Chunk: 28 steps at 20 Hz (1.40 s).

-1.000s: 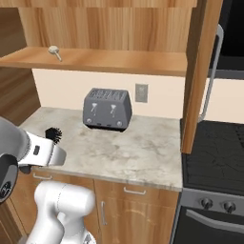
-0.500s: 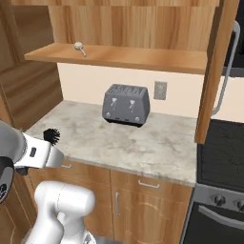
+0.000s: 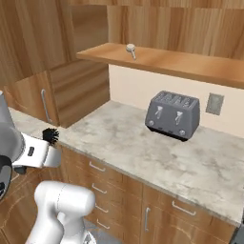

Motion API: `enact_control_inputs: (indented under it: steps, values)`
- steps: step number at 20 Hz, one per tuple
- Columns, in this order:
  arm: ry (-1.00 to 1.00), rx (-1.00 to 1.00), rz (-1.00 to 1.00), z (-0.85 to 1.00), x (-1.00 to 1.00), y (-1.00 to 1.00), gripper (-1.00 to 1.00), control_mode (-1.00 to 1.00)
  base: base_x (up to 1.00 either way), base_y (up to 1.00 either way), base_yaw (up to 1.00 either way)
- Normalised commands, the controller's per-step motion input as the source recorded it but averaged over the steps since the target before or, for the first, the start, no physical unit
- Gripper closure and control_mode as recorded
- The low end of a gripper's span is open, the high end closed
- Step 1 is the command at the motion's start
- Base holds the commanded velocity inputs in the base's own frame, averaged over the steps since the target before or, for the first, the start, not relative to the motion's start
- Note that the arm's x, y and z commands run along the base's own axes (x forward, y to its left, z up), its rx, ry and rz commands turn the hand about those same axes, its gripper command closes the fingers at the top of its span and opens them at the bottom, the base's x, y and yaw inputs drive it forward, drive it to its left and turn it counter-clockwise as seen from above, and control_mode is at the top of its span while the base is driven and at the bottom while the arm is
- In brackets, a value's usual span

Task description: Locate and retrieve the dish brush and dish brush from the cabinet. Place them next to the sink.

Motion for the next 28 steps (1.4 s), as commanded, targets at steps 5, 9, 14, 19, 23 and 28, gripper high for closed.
enact_control_inputs:
  steps: [5,9,14,19,23,28]
  values:
    - [0.0,0.0,0.0,0.0,0.0,0.0,1.0,1.0,-0.06,0.39,0.47]
    - [0.0,0.0,0.0,0.0,0.0,0.0,1.0,1.0,-0.02,0.4,0.45]
    - [0.0,0.0,0.0,0.0,0.0,0.0,1.0,1.0,-0.03,0.45,0.43]
    - [0.0,0.0,0.0,0.0,0.0,0.0,1.0,1.0,-0.14,0.44,0.39]
    - [0.0,0.0,0.0,0.0,0.0,0.0,1.0,1.0,-0.06,0.45,0.37]
    - [0.0,0.0,0.0,0.0,0.0,0.0,1.0,1.0,-0.03,0.36,0.4]
